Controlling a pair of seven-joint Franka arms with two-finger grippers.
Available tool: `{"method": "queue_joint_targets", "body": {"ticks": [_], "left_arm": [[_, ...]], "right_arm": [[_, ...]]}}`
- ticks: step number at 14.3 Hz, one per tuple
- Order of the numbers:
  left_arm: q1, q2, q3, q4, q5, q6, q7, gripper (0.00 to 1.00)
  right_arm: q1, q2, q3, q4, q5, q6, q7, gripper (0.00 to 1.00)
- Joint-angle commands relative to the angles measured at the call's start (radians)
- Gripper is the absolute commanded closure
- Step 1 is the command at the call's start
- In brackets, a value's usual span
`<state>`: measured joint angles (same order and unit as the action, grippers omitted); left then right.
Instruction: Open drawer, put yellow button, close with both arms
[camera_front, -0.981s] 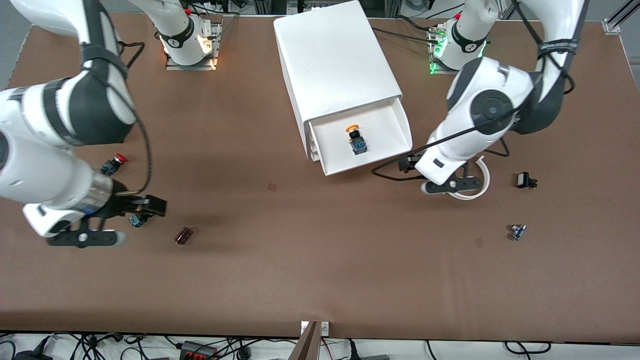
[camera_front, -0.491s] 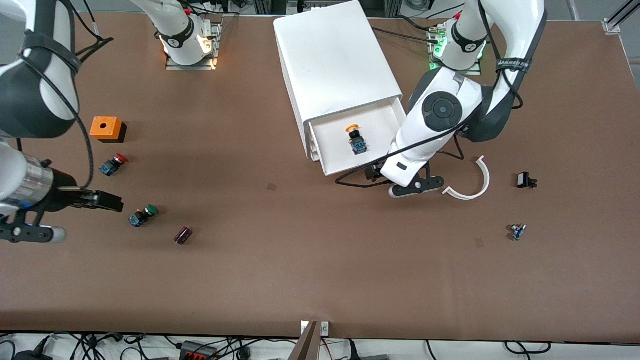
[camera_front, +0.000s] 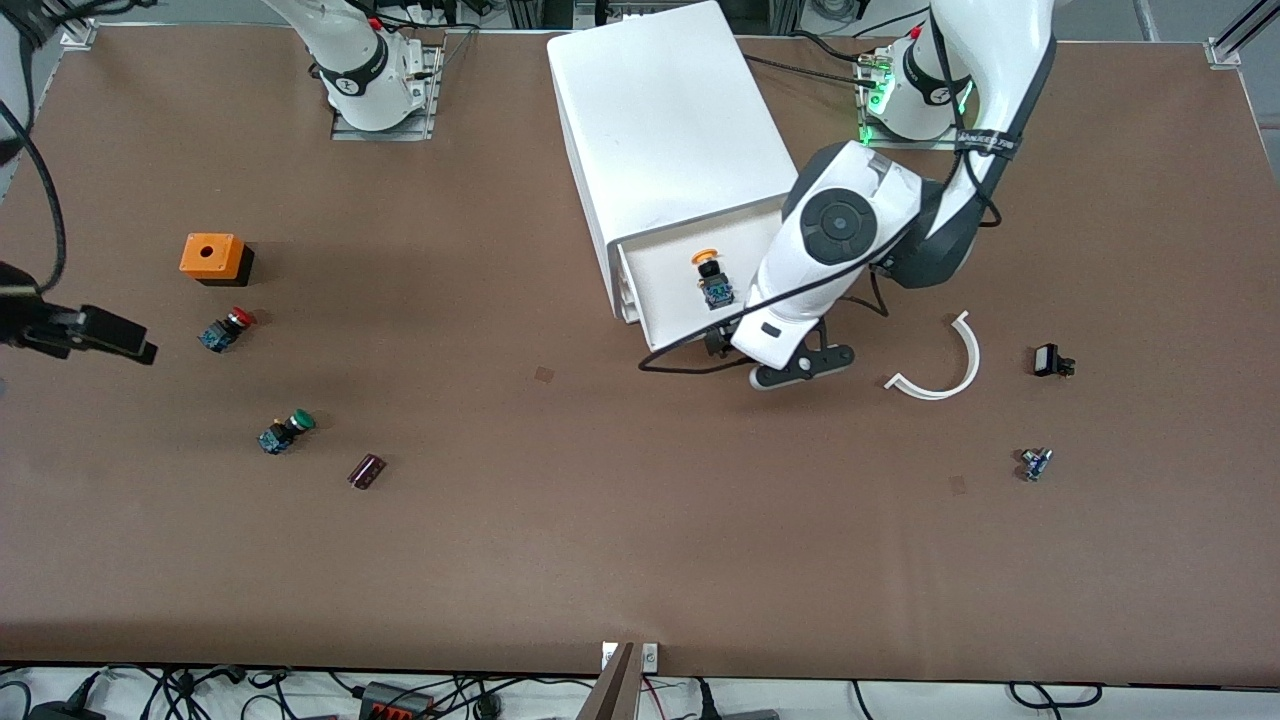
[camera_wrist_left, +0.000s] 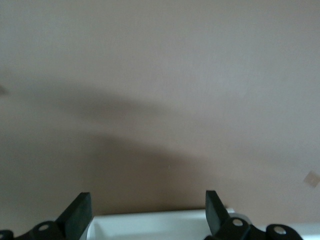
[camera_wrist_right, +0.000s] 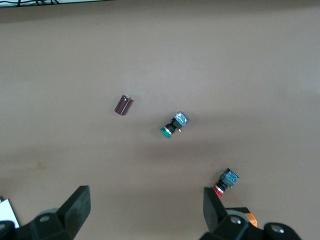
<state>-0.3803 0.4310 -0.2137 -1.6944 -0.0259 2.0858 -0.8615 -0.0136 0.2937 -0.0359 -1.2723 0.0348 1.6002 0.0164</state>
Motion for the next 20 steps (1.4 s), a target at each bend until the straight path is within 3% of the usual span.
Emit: {"method": "queue_joint_targets", "body": {"ticks": [1, 5, 12, 20], "left_arm": [[0.003, -0.043, -0.038, -0.027, -0.02, -0.114, -0.017, 0.0], [-0.008, -0.055, -0.053, -0.027, -0.114, -0.19, -0.017, 0.0], [0.001, -0.061, -0.142, -0.054, -0.134, -0.211, -0.076, 0.0], [0.05, -0.064, -0.136, -0.022, -0.114, -0.216, -0.056, 0.0]], "right_arm": [[-0.02, -0.068, 0.016, -0.075, -0.009, 0.014, -0.056, 0.0], [-0.014, -0.09, 0.016, -0.084, -0.067, -0.058, -0.061, 0.0], [-0.012, -0.304, 0.025, -0.413, -0.089, 0.09, -0.058, 0.0], [-0.017, -0.297, 0.024, -0.412, -0.075, 0.08, -0.05, 0.0]]}}
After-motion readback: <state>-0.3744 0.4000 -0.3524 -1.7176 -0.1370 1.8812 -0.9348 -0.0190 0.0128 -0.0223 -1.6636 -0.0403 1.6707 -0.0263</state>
